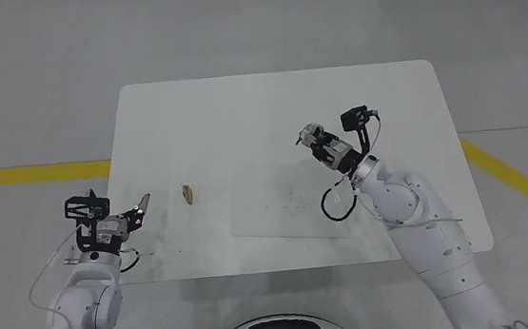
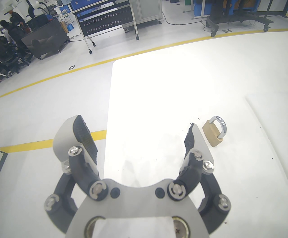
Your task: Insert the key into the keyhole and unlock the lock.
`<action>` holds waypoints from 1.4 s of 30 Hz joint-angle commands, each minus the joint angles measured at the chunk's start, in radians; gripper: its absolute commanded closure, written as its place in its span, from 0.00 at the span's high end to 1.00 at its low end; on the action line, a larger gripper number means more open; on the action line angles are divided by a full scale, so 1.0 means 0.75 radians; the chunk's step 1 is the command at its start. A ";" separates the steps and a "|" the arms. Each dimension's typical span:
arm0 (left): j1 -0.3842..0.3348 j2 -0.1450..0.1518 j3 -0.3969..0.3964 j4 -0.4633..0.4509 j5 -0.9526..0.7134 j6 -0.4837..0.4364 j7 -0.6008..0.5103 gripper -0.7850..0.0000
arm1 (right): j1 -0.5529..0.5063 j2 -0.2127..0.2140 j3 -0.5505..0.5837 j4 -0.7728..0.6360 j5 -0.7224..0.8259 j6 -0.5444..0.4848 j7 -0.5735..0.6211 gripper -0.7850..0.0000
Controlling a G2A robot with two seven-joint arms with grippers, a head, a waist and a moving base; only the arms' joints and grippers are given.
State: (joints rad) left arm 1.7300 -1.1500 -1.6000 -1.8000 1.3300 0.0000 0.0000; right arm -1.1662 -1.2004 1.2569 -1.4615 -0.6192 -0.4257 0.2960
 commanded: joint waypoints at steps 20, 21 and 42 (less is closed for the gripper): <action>-0.052 0.059 -0.147 -0.065 -1.450 -1.017 -0.584 1.00 | 0.074 -0.017 -0.037 0.178 0.403 -0.164 0.129 0.00; -0.093 0.070 -0.126 -0.063 -1.600 -1.022 -0.714 1.00 | 0.084 -0.019 -0.046 0.194 0.435 -0.186 0.148 0.00; -0.894 0.031 0.638 0.474 -2.125 -0.734 -1.326 0.97 | 0.126 -0.027 -0.104 0.279 0.908 -0.403 0.413 0.00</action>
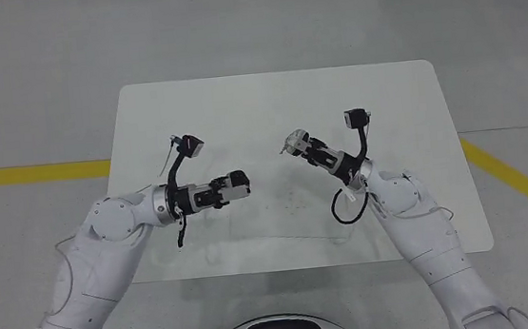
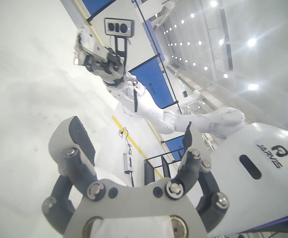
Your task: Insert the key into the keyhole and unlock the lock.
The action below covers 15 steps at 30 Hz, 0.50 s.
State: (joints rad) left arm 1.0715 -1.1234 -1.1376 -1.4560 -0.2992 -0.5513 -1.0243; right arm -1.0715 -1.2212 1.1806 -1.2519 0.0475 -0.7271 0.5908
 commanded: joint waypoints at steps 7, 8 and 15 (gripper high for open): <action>-0.101 -0.045 0.152 0.096 0.174 0.014 0.203 0.89 | 0.022 -0.001 -0.031 0.020 0.086 0.015 0.091 0.00; -0.112 -0.049 0.165 0.107 0.180 0.016 0.214 0.85 | 0.027 -0.002 -0.035 0.024 0.090 0.014 0.097 0.00; -0.172 -0.074 0.220 0.181 0.168 0.027 0.267 0.42 | 0.049 -0.006 -0.059 0.054 0.119 0.007 0.126 0.00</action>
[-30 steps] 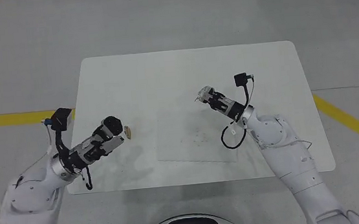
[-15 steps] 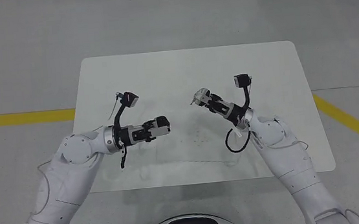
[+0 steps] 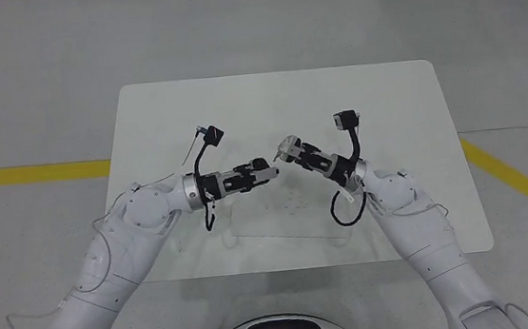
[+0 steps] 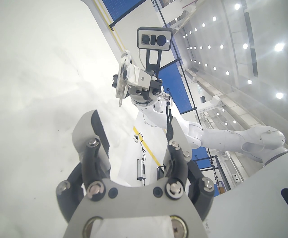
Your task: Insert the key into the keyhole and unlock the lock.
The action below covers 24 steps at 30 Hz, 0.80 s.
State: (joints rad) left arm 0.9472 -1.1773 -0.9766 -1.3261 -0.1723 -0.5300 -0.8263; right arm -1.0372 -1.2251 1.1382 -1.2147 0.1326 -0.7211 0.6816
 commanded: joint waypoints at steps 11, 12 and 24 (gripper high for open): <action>-0.059 -0.024 0.038 0.096 -0.006 0.002 0.032 0.24 | 0.040 -0.002 -0.019 0.063 0.058 -0.018 0.063 0.00; -0.063 -0.026 0.039 0.102 -0.011 0.000 0.030 0.23 | 0.044 -0.001 -0.021 0.066 0.056 -0.018 0.071 0.00; -0.094 -0.043 0.064 0.149 -0.034 -0.011 0.007 0.20 | 0.058 0.003 -0.033 0.078 0.077 -0.033 0.126 0.00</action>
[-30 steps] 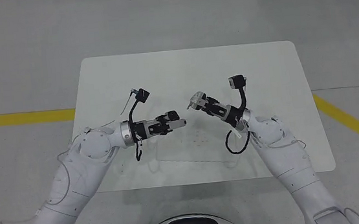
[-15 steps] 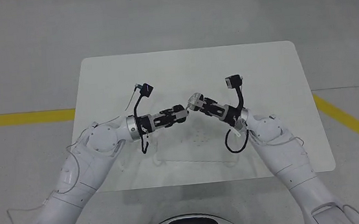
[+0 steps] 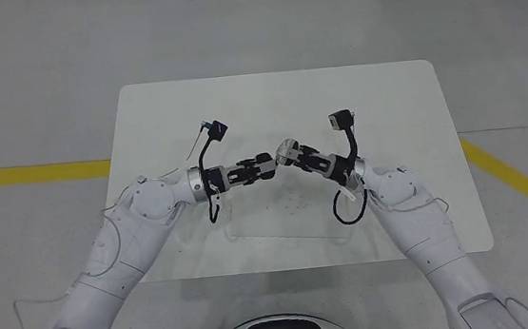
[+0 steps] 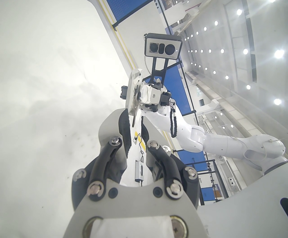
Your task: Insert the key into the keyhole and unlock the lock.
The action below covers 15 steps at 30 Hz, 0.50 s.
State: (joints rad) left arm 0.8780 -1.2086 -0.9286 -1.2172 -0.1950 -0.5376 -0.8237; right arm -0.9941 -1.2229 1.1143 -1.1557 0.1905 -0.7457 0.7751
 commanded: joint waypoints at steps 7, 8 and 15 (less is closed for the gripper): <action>-0.010 -0.007 -0.001 0.029 -0.010 -0.017 0.004 0.00 | 0.001 0.001 -0.009 -0.002 0.005 0.002 0.008 0.00; -0.010 -0.007 -0.002 0.032 -0.010 -0.020 0.003 0.00 | 0.001 0.001 -0.009 -0.002 0.005 0.001 0.008 0.00; -0.005 -0.001 -0.038 0.052 -0.011 -0.049 0.002 0.00 | -0.006 0.015 0.008 -0.013 -0.020 -0.022 0.064 0.00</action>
State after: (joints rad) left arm 0.8730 -1.2104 -0.9529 -1.1788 -0.2037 -0.5724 -0.8227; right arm -0.9972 -1.2136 1.1183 -1.1627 0.1820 -0.7591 0.8125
